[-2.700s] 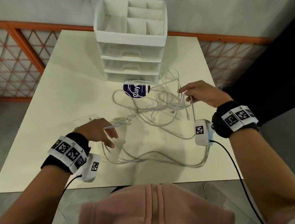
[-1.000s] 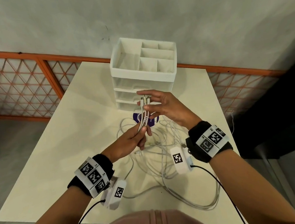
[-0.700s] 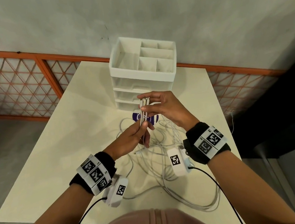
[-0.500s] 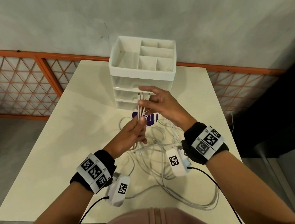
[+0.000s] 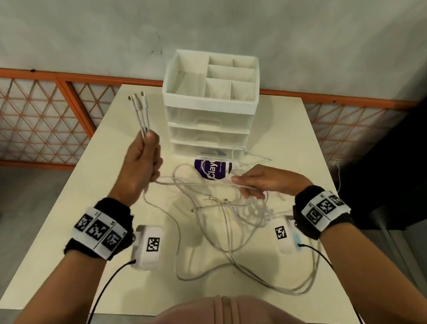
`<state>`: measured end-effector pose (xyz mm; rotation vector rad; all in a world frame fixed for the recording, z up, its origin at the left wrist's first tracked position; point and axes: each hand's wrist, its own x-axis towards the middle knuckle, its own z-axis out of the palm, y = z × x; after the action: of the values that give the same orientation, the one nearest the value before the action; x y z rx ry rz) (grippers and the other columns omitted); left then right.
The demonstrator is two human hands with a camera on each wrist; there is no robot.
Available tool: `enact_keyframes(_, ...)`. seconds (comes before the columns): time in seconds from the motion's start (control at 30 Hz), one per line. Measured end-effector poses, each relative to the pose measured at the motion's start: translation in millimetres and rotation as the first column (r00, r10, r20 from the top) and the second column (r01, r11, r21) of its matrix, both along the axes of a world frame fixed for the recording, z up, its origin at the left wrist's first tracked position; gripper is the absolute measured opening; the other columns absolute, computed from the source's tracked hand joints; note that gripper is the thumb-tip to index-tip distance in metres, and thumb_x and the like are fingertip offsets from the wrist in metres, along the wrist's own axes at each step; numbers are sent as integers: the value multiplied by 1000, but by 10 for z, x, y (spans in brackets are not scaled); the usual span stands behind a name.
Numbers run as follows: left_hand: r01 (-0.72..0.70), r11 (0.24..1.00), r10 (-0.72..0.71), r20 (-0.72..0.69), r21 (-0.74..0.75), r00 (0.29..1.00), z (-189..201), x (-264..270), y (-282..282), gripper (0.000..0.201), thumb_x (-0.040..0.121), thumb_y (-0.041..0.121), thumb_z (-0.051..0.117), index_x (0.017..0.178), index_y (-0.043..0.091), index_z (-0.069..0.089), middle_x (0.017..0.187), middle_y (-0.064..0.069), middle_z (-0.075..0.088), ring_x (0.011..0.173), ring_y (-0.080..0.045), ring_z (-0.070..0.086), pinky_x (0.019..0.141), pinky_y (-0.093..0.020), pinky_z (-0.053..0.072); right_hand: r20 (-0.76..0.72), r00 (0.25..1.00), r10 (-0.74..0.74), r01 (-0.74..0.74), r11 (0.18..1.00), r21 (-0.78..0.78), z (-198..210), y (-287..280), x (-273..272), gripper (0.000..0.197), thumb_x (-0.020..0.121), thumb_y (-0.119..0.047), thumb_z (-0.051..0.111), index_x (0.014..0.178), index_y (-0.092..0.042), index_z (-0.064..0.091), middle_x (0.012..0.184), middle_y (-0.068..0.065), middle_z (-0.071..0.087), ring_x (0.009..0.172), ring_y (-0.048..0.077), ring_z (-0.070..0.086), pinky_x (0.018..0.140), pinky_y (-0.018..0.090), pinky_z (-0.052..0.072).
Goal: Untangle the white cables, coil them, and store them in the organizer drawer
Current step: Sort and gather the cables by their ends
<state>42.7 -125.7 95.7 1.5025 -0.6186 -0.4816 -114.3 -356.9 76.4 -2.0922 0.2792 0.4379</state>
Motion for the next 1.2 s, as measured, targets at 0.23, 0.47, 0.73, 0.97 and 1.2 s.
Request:
enact_keyframes(0.23,-115,956,62,199,271,978,-214,85,154,28,97,33,47,73,20,51,46,10,30,41,-9,25,39,-17,22,160,957,-241,255,964,-75,189,-345,-125,36,96,-35,52,69,-12,59,66,8,37,60,13,42,57,21,53)
enact_keyframes(0.47,170,974,-184,82,148,980,-20,-452,-242,12,87,3,62,98,-1,65,33,14,31,31,1,30,39,-4,24,262,965,-21,38,998,-59,483,363,271,30,98,-30,51,70,-18,57,45,-16,54,41,4,46,52,28,50)
enact_keyframes(0.73,-6,997,-16,266,81,964,-107,-194,-82,19,92,16,58,80,1,57,47,13,40,43,-2,29,43,-11,25,152,986,-68,82,993,-89,270,29,91,44,94,-43,52,71,-7,60,40,-11,47,42,8,38,58,24,37)
enact_keyframes(0.97,-381,904,302,340,196,891,-365,307,249,17,89,24,63,84,8,62,43,8,42,41,-9,33,39,-12,24,127,958,-255,284,895,-344,-279,-531,-219,37,96,-42,48,68,-19,57,69,1,61,59,10,55,66,26,42)
enact_keyframes(1.2,-415,833,266,392,366,880,-502,272,238,18,85,18,69,100,9,70,48,-2,38,40,-2,44,44,-8,31,406,884,-231,323,930,-174,459,-266,2,30,101,-22,44,105,-5,69,81,-14,60,61,-13,53,58,1,36)
